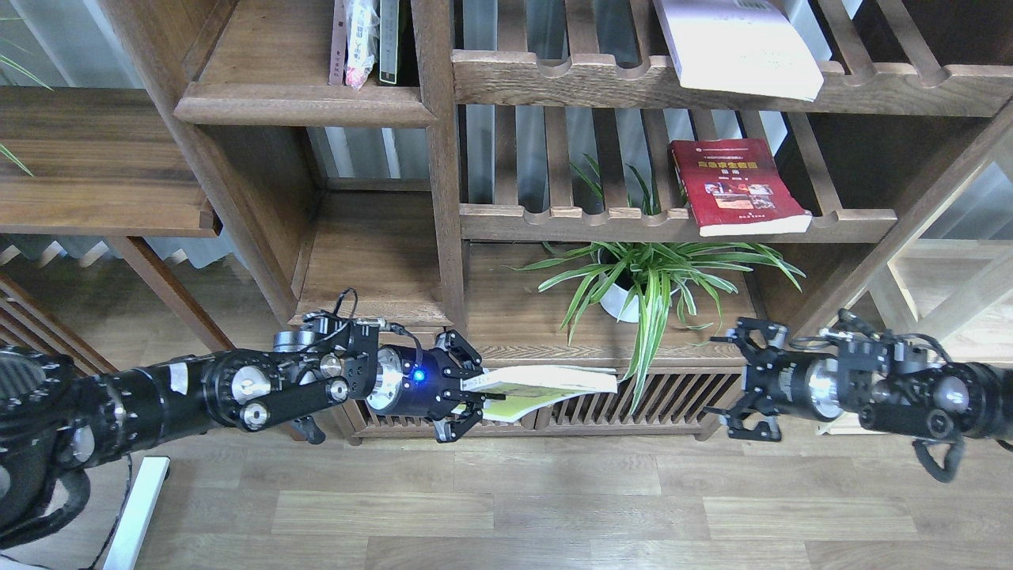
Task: Organize books on shelf
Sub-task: 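Open the right gripper, release the paperback to the left gripper, withdraw, then lift the paperback with the left gripper up toward the upper shelf, then insert the paperback onto the upper shelf with the left gripper, then push the paperback deeper into the upper shelf with the left gripper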
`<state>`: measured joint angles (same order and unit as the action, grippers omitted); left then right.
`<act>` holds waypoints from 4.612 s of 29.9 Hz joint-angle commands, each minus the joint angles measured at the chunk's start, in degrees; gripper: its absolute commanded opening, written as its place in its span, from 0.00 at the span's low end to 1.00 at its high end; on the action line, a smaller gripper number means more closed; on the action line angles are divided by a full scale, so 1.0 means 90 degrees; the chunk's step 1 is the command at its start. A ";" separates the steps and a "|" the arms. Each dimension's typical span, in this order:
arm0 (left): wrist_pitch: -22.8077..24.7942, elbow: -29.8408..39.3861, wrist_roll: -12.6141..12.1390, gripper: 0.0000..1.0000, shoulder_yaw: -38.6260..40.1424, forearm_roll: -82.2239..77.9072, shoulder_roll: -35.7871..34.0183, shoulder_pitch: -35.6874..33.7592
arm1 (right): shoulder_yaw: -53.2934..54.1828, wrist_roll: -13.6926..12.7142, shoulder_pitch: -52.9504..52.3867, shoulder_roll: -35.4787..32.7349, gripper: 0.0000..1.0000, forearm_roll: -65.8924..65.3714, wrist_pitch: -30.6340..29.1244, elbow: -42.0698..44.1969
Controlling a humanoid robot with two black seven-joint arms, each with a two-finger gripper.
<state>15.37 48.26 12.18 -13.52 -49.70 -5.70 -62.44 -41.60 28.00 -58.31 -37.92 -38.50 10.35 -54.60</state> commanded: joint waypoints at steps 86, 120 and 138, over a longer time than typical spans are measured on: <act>-0.0096 0.3223 -0.1480 0.00 0.3709 0.4029 -0.6116 -0.1049 | 0.1292 0.0000 0.2670 -0.0161 1.00 0.0362 0.0481 0.1428; -0.2957 0.2050 -0.3082 0.00 0.3104 0.4722 -0.3977 -0.2358 | 0.1292 0.0000 0.2817 -0.0181 1.00 0.0264 0.0481 0.1457; -0.4169 0.1025 -0.3091 0.00 0.3113 0.4771 -0.2395 -0.2730 | 0.1302 0.0000 0.2846 -0.0220 1.00 0.0274 0.0481 0.1467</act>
<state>-20.46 59.21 -15.73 14.34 -7.02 -29.20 -86.79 -29.89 28.00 -32.62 -39.80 -36.09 14.68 -41.45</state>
